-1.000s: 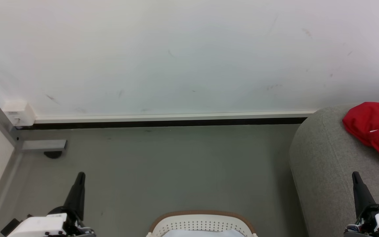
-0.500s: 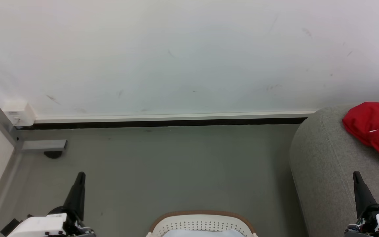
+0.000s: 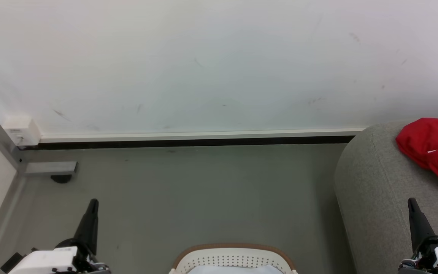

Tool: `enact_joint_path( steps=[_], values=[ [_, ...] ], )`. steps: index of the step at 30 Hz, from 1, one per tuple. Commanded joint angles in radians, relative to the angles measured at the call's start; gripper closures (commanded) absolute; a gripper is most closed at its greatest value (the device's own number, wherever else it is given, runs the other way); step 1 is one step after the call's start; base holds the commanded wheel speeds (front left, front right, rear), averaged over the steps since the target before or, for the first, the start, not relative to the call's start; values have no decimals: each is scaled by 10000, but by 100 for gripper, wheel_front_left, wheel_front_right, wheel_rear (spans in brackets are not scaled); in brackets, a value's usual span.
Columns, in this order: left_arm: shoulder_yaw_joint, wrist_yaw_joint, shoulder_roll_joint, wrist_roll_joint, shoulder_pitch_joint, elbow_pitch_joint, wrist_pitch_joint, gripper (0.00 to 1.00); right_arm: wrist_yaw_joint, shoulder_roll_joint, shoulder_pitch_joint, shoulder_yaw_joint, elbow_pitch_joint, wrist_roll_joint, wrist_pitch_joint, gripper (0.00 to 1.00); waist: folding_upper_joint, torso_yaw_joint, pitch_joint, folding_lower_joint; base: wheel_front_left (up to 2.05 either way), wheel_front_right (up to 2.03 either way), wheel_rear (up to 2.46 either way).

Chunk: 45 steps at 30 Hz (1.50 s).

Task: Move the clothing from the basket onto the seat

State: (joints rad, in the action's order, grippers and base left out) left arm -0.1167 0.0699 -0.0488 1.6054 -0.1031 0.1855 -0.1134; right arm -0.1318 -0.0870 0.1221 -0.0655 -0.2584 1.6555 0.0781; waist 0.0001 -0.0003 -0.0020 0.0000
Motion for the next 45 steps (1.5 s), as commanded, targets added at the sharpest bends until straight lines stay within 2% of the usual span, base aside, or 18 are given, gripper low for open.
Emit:
enact_joint_path(
  steps=[1,45],
  values=[
    [-27,40,-17,121,-84,-28,-39,100,21,-54,54,20,40,28,-33,100,-1,0,0,0,0,0,0],
    [-24,40,-17,123,-84,-30,-36,100,21,-242,26,237,67,235,-213,100,-1,0,1,0,0,0,0]
  ],
)
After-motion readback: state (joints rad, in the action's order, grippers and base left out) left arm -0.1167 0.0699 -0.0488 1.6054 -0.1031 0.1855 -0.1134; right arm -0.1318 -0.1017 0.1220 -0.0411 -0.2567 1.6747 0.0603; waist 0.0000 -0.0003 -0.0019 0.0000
